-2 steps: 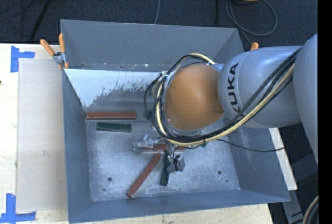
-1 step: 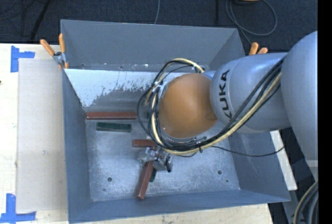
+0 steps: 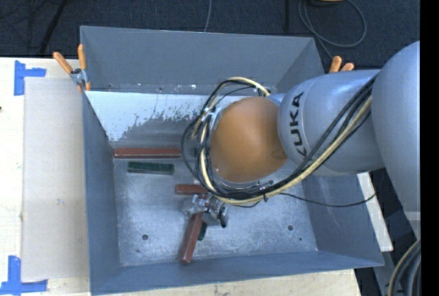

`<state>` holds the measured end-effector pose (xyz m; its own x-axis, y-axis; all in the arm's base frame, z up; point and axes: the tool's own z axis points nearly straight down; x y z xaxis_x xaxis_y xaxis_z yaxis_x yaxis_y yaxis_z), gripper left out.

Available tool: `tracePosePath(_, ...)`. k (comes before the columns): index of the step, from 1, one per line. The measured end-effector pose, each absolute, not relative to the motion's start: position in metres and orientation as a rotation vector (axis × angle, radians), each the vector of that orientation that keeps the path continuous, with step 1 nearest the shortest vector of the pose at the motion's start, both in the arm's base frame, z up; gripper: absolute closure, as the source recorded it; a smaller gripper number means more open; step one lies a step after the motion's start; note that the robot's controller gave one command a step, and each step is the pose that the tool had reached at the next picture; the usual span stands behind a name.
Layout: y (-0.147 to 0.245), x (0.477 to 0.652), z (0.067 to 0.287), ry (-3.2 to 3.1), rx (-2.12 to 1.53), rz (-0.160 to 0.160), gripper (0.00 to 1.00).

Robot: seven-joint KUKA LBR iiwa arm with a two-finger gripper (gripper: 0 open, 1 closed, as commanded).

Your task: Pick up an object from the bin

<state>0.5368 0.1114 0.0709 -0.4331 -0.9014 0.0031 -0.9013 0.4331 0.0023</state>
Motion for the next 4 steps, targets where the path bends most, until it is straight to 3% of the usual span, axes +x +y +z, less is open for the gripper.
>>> tracePosePath(2, 0.112, 0.536, 0.076, -2.659, 1.669, -0.003, 1.00)
tracePosePath(4, 0.112, 0.535, 0.101, -2.657, 1.666, -0.006, 1.00)
